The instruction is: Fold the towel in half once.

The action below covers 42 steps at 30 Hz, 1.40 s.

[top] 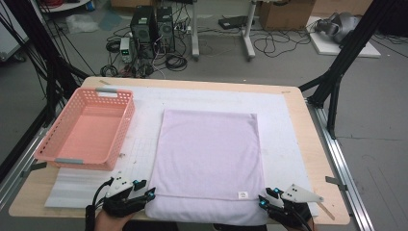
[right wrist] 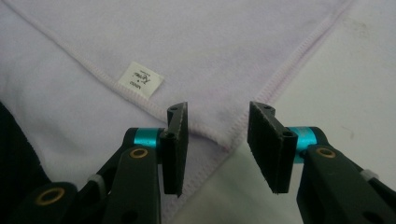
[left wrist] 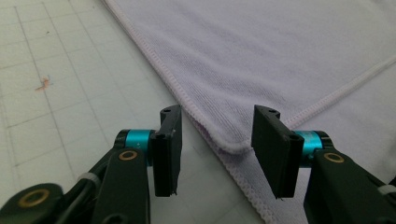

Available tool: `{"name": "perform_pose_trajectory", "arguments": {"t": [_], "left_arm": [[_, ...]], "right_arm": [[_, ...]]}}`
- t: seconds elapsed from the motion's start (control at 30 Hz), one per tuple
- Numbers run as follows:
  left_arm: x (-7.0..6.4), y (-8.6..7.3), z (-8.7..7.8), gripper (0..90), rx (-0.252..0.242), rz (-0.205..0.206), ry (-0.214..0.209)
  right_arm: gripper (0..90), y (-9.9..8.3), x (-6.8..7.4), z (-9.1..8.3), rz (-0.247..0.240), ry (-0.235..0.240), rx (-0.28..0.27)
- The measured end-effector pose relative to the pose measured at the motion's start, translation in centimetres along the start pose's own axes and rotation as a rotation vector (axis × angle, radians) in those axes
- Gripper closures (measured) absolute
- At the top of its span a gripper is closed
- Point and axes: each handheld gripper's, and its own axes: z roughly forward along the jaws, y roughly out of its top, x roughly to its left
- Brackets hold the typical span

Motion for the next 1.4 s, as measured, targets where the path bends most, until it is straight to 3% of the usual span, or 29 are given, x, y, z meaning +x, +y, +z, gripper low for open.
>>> {"name": "perform_pose_trajectory", "arguments": {"t": [0.13,0.23,0.33,0.4,0.7,0.87,1.2,1.4], "left_arm": [[-0.2,0.0,0.2,61.5,0.004,0.029,0.008],[-0.8,0.1,0.2,73.3,-0.001,0.083,0.018],[-1.0,0.2,0.2,79.6,-0.006,0.099,0.024],[-0.9,0.2,0.1,84.1,-0.011,0.096,0.018],[-0.5,0.5,-0.9,86.4,-0.086,0.029,-0.025],[-0.3,0.5,-1.3,87.0,-0.095,0.02,-0.041],[-0.4,0.6,-1.5,87.4,-0.104,0.027,-0.044],[-0.6,0.5,-2.1,87.7,-0.112,-0.008,-0.059]], "right_arm": [[63.8,0.3,0.3,0.6,-0.02,-0.002,0.015],[69.0,0.4,0.3,0.6,-0.022,-0.008,0.023],[76.1,0.4,0.3,0.6,-0.028,-0.01,0.026],[82.7,0.4,0.4,0.5,-0.022,0.006,0.026],[85.2,0.5,0.2,0.3,-0.009,0.015,0.026],[85.2,0.5,0.1,-0.5,0.001,0.03,0.004],[85.1,0.5,0.1,-0.4,0.001,0.04,0.01],[85.4,0.4,0.3,-1.1,-0.001,0.051,0.001]]}}
